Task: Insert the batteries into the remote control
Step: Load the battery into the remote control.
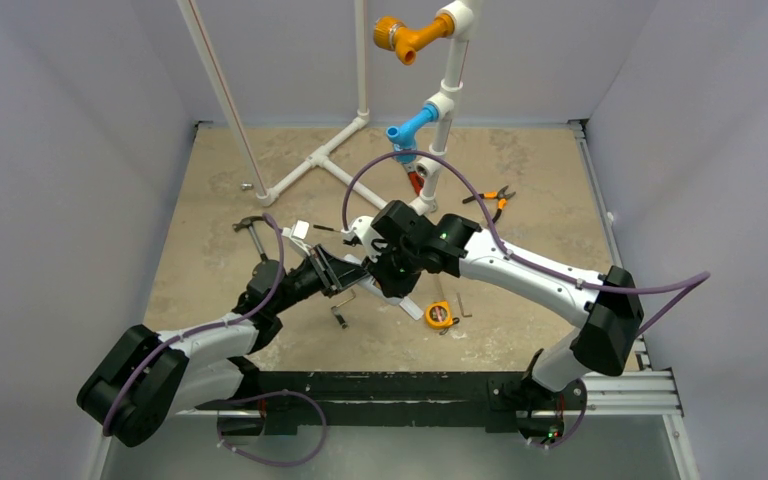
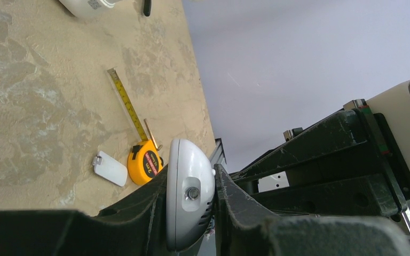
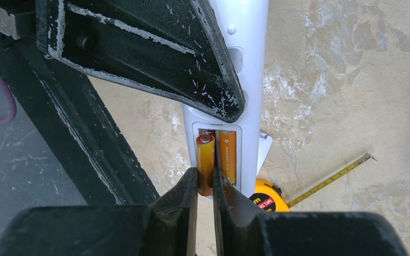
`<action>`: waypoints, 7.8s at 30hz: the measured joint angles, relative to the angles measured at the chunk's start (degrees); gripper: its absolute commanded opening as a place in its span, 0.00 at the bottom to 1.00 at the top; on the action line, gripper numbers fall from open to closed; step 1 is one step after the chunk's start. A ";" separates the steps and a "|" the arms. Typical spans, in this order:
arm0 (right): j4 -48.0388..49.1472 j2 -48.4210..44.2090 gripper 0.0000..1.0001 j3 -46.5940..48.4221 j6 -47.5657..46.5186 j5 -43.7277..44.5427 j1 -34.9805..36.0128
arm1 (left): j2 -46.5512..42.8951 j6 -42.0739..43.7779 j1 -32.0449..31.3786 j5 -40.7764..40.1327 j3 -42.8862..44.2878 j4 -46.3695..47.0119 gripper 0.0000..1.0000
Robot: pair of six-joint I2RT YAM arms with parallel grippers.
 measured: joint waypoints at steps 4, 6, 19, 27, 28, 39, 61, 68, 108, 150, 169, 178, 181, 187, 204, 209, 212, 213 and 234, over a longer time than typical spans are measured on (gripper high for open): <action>0.00 0.04 0.15 0.00 0.00 0.00 0.00 | 0.00 0.00 0.00 0.00 0.00 0.02 0.00; 0.00 0.07 0.17 0.00 0.00 0.00 0.00 | 0.00 0.00 0.00 0.00 0.00 0.02 0.00; 0.00 0.07 0.17 0.00 0.00 0.26 0.37 | 0.02 0.00 0.00 0.00 0.02 0.24 0.00; 0.00 0.07 0.11 0.00 0.00 1.31 0.37 | 0.02 0.00 0.00 0.00 0.02 0.24 0.00; 0.00 0.07 0.10 0.00 0.00 1.33 0.37 | 0.02 0.00 0.00 0.00 0.02 0.24 0.00; -0.02 0.07 0.11 0.00 -0.09 2.97 0.42 | 0.26 0.00 0.26 -0.02 0.11 0.24 0.00; -0.44 0.07 0.15 0.37 -0.68 4.42 0.66 | 0.68 -0.02 0.26 0.02 0.11 0.66 0.00; -0.57 0.07 0.15 0.92 -1.05 4.76 0.74 | 0.68 -0.04 0.26 0.04 0.11 0.94 0.00; 10.51 -15.10 0.35 -7.76 6.08 12.17 -2.40 | 1.38 -1.29 0.26 1.97 0.28 1.70 0.00; 15.32 -23.04 0.10 -21.38 9.94 -7.76 -7.93 | 1.42 -3.48 0.33 4.31 4.20 1.29 0.00; 15.85 -23.04 0.10 -21.33 9.92 -7.85 -7.93 | 1.42 -3.48 0.37 4.24 4.20 1.29 0.00; 17.38 -22.97 0.10 -20.57 9.92 -7.91 -7.93 | 1.27 -3.48 0.37 4.26 4.20 1.20 0.00; 17.81 -22.53 0.10 -20.33 9.92 -7.91 -7.93 | 1.25 -3.48 0.35 4.26 4.20 1.18 0.00; 18.14 -21.53 0.10 -20.24 9.92 -7.91 -7.93 | 1.25 -3.45 0.37 4.00 4.20 0.52 0.00; 18.12 -21.16 0.10 -19.93 9.88 -7.91 -7.93 | 1.25 -3.45 0.37 3.85 4.20 0.37 0.00; 18.12 -20.39 0.10 -19.71 9.88 -7.93 -7.93 | 1.25 -3.43 0.37 3.58 4.17 0.15 0.00; 18.16 -19.89 0.10 -19.61 9.88 -7.96 -7.93 | 1.25 -3.39 0.37 3.34 4.15 0.04 0.00; 18.16 -19.78 0.10 -19.61 9.88 -7.96 -7.93 | 1.25 -3.39 0.37 3.28 4.13 0.02 0.00; 16.70 -15.96 0.10 -17.03 9.66 -7.91 -7.93 | 1.31 -2.78 0.74 2.40 3.87 -0.13 0.00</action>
